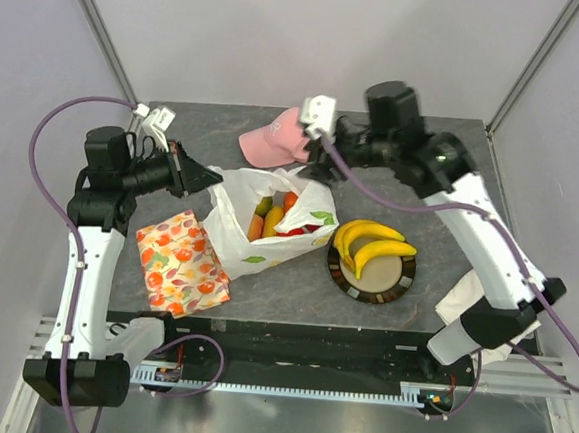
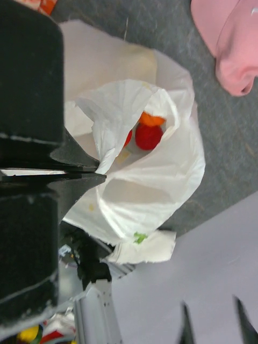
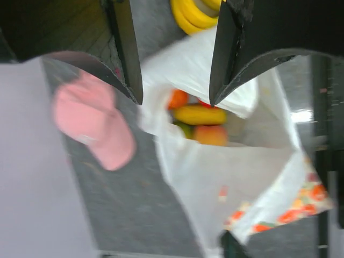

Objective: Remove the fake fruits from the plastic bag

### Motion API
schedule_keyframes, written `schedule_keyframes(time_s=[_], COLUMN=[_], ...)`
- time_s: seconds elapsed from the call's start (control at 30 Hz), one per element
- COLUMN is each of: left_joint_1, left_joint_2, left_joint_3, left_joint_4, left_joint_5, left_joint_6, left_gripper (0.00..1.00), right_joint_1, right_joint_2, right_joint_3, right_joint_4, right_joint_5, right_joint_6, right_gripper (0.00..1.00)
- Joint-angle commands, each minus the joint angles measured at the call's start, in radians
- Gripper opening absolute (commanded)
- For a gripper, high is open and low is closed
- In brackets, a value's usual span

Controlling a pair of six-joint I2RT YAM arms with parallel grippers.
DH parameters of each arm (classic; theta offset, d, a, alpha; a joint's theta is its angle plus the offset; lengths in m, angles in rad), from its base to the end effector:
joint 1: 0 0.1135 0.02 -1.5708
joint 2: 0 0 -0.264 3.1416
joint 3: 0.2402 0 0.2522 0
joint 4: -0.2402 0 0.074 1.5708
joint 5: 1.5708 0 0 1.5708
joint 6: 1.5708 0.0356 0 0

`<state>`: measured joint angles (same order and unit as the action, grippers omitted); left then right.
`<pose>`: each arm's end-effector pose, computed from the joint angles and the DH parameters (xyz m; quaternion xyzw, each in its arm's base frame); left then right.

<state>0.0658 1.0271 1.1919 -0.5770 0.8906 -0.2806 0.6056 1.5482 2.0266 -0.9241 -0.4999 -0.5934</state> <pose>0.2049 -0.0142 0.4002 0.1021 0.7846 -0.4113 0.4526 0.2360 0.1841 0.4981 -0.5714 0.6023 0.2124 0.5155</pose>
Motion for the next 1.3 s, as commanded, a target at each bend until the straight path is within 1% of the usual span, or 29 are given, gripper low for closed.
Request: schedule_keyframes(time_s=[0.0,0.1,0.2,0.27,0.3,0.33,0.4,0.43,0.47,0.53,0.57,0.6,0.63,0.7,0.73,0.8,0.83,0.93,1.0,1.1,1.2,1.27], left_joint_1=[0.002,0.003,0.003,0.003,0.003,0.003,0.006,0.005,0.005,0.005,0.006,0.006,0.005,0.005,0.005,0.005,0.006,0.005,0.006,0.006,0.005,0.005], left_joint_2=[-0.048,-0.101,-0.134,-0.145,-0.147,-0.148,-0.157,-0.160,-0.160,-0.162,-0.165,-0.168,-0.177,-0.190,-0.191,-0.188,-0.187,-0.176,-0.179,-0.185,-0.158,-0.138], left_joint_3=[-0.056,-0.095,-0.117,-0.117,-0.107,-0.100,-0.071,-0.060,-0.054,-0.048,-0.054,-0.060,-0.063,-0.066,-0.064,-0.058,-0.060,-0.074,-0.080,-0.092,-0.103,-0.103], left_joint_4=[-0.076,-0.098,-0.119,-0.148,-0.168,-0.222,-0.274,-0.312,-0.323,-0.336,-0.346,-0.348,-0.348,-0.347,-0.342,-0.317,-0.307,-0.244,-0.192,-0.126,-0.101,-0.092], left_joint_5=[0.110,0.102,0.100,0.102,0.093,0.079,-0.049,-0.103,-0.163,-0.174,-0.186,-0.205,-0.272,-0.362,-0.414,-0.427,-0.409,-0.363,-0.387,-0.372,-0.319,-0.289], left_joint_6=[-0.104,-0.135,-0.127,-0.109,-0.097,-0.060,-0.016,0.026,0.044,0.082,0.087,0.086,0.081,0.067,0.067,0.069,0.070,0.073,0.069,0.089,0.080,0.060], left_gripper=[0.02,0.02,0.02,0.02,0.02,0.02,0.02,0.02,0.02,0.02,0.02,0.02,0.02,0.02,0.01,0.02,0.02,0.01,0.01,0.02,0.02,0.02], right_joint_1=[0.138,0.190,0.221,0.221,0.221,0.221,0.221,0.221,0.220,0.218,0.217,0.215,0.214,0.212,0.211,0.209,0.207,0.207,0.207,0.207,0.201,0.191], right_joint_2=[0.099,0.163,0.252,0.303,0.315,0.332,0.331,0.326,0.329,0.355,0.369,0.387,0.435,0.478,0.515,0.544,0.561,0.572,0.560,0.541,0.538,0.544], right_joint_3=[-0.145,-0.218,-0.242,-0.250,-0.255,-0.256,-0.285,-0.298,-0.307,-0.302,-0.295,-0.260,-0.237,-0.165,-0.146,-0.103,-0.098,-0.097,-0.111,-0.143,-0.166,-0.173], right_joint_4=[0.034,0.083,0.117,0.164,0.174,0.177,0.203,0.217,0.243,0.260,0.281,0.284,0.286,0.289,0.292,0.289,0.288,0.271,0.268,0.263,0.268,0.268], right_joint_5=[-0.088,-0.120,-0.068,0.010,0.138,0.194,0.356,0.401,0.432,0.493,0.494,0.520,0.544,0.572,0.590,0.583,0.572,0.535,0.546,0.612,0.681,0.689], right_joint_6=[0.159,0.207,0.250,0.340,0.365,0.380,0.403,0.408,0.421,0.434,0.440,0.440,0.440,0.420,0.415,0.417,0.418,0.431,0.435,0.406,0.374,0.362], right_gripper=[0.58,0.53,0.49,0.49,0.49,0.49,0.51,0.55,0.56,0.58,0.59,0.61,0.63,0.65,0.68,0.70,0.73,0.73,0.74,0.74,0.74,0.74])
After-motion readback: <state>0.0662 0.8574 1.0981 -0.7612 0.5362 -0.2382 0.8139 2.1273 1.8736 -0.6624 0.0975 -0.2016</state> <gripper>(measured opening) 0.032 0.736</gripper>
